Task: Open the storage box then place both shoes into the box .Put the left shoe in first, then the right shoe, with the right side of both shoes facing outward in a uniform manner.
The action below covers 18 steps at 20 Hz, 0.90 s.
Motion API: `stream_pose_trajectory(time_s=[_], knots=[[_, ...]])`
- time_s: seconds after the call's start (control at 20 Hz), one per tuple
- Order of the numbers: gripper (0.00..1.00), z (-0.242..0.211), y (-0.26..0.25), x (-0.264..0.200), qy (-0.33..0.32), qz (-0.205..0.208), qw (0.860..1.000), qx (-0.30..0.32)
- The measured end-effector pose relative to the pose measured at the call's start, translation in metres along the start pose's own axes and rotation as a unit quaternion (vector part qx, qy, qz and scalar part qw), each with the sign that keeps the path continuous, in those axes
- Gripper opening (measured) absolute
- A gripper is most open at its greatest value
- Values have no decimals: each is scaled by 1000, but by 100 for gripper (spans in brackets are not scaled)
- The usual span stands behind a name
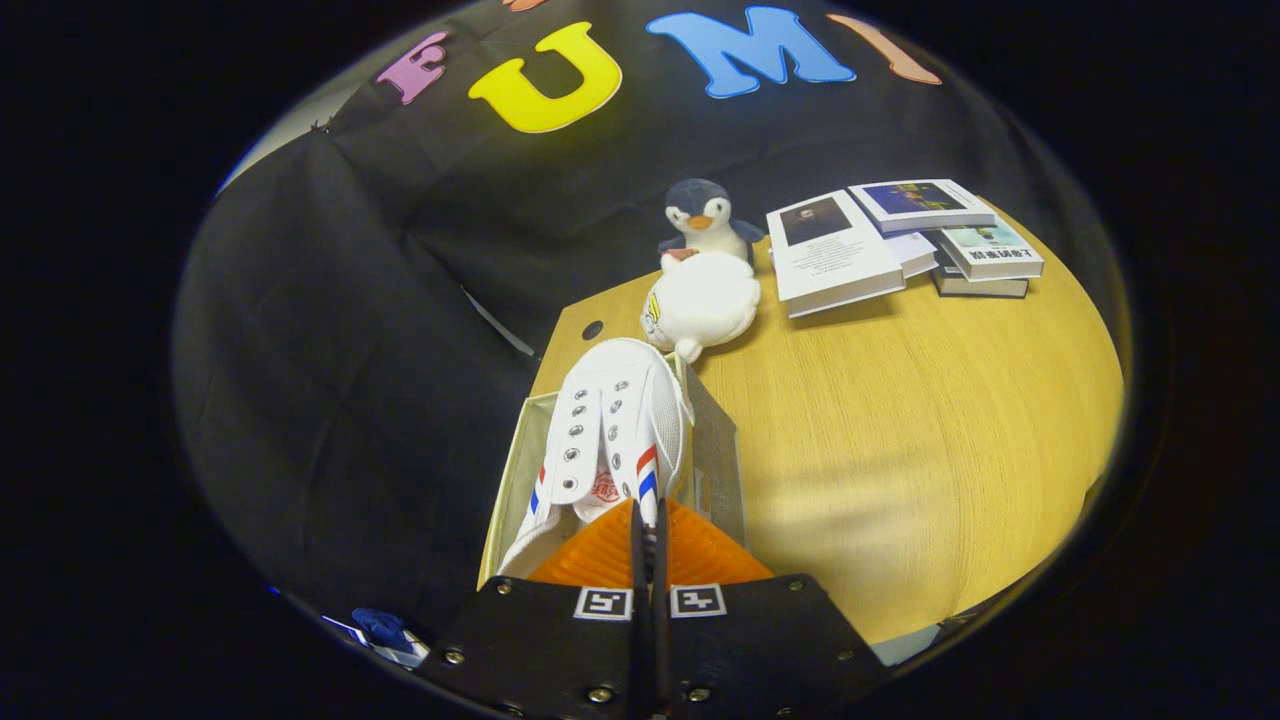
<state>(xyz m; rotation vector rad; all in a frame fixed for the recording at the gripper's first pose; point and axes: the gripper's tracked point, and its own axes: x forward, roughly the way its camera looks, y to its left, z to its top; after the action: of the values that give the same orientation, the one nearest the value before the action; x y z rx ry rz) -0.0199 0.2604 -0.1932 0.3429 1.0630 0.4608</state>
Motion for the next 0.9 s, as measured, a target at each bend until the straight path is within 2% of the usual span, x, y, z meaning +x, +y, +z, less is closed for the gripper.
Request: stream_pose_trajectory(time_s=[0.45,0.5,0.55,0.6,0.65,0.8,0.9], knots=[[0,-18,-11,26,-3,-51,998,-46],[1,-17,-3,27,-12,-33,998,-51],[10,-10,4,27,-32,-21,998,-53],[32,1,8,24,-55,-16,997,-60],[45,11,10,17,-72,-17,995,-69],[98,32,7,-2,-107,-27,989,-94],[98,45,7,-17,-132,-23,986,-99]])
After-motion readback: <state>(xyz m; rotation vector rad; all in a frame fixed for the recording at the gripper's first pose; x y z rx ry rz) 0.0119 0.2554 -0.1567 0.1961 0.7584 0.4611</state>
